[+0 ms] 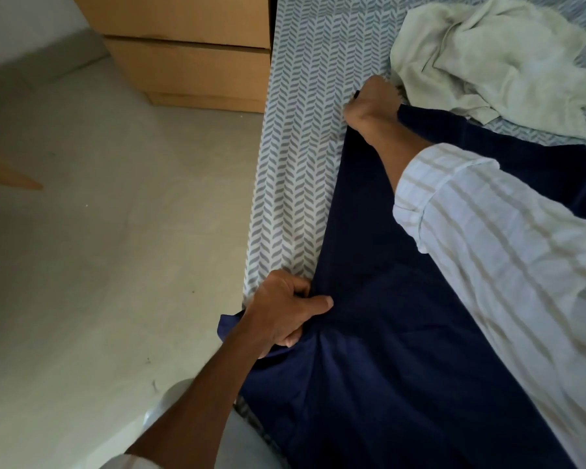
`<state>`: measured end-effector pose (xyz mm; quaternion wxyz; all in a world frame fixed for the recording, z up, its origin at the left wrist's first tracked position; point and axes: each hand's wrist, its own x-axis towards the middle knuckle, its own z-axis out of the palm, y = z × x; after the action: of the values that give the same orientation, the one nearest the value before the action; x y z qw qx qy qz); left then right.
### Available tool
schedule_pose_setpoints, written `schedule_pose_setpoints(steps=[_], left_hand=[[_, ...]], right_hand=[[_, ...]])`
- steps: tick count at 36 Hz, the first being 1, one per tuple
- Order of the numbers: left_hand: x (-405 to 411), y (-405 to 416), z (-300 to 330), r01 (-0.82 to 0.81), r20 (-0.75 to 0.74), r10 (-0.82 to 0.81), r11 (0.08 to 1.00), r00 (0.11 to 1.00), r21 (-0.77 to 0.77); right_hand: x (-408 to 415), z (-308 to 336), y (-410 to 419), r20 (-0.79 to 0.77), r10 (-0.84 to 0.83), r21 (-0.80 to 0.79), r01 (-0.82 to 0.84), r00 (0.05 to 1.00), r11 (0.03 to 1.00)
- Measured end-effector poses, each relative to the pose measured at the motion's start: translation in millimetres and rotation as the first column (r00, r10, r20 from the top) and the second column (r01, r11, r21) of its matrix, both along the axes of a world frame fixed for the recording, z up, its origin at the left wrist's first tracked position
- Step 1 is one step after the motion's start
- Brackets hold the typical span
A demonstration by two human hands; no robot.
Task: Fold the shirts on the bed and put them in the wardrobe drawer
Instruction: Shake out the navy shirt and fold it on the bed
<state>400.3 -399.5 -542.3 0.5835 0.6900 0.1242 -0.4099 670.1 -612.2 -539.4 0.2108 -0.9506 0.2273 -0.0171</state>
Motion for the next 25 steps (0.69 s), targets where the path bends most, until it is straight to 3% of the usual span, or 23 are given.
schedule_pose_setpoints(steps=[4, 9, 13, 16, 21, 25], left_hand=[[-1.9, -0.8, -3.1, -0.011, 0.044, 0.008, 0.998, 0.999, 0.054], [-3.1, -3.3, -3.4, -0.041, 0.098, 0.026, 0.988, 0.995, 0.147], [-7.0, -5.8, 2.6, -0.068, 0.140, 0.040, 0.978, 0.989, 0.199], [-9.2, -8.3, 6.2, -0.088, 0.158, 0.052, 0.969, 0.986, 0.230], [-14.0, -11.9, 14.3, -0.069, 0.207, -0.005, 0.934, 0.978, 0.351], [-19.5, -18.0, 23.6, -0.033, 0.306, -0.187, 0.805, 0.934, 0.592]], right_hand=[[-2.8, -5.4, 4.2, 0.041, -0.019, -0.003, 0.019, 0.999, 1.000], [-20.5, -1.4, 3.0, 0.052, 0.081, 0.085, -0.085, 0.995, 0.993], [-70.9, 0.1, -12.1, 0.164, 0.141, 0.260, -0.180, 0.976, 0.949], [-128.8, -1.6, -42.1, 0.237, 0.144, 0.200, -0.194, 0.961, 0.960], [-222.1, -5.0, -132.8, 0.214, -0.003, 0.072, -0.013, 0.977, 0.997], [-274.9, 9.2, -212.1, 0.164, -0.193, -0.015, 0.198, 0.967, 0.980]])
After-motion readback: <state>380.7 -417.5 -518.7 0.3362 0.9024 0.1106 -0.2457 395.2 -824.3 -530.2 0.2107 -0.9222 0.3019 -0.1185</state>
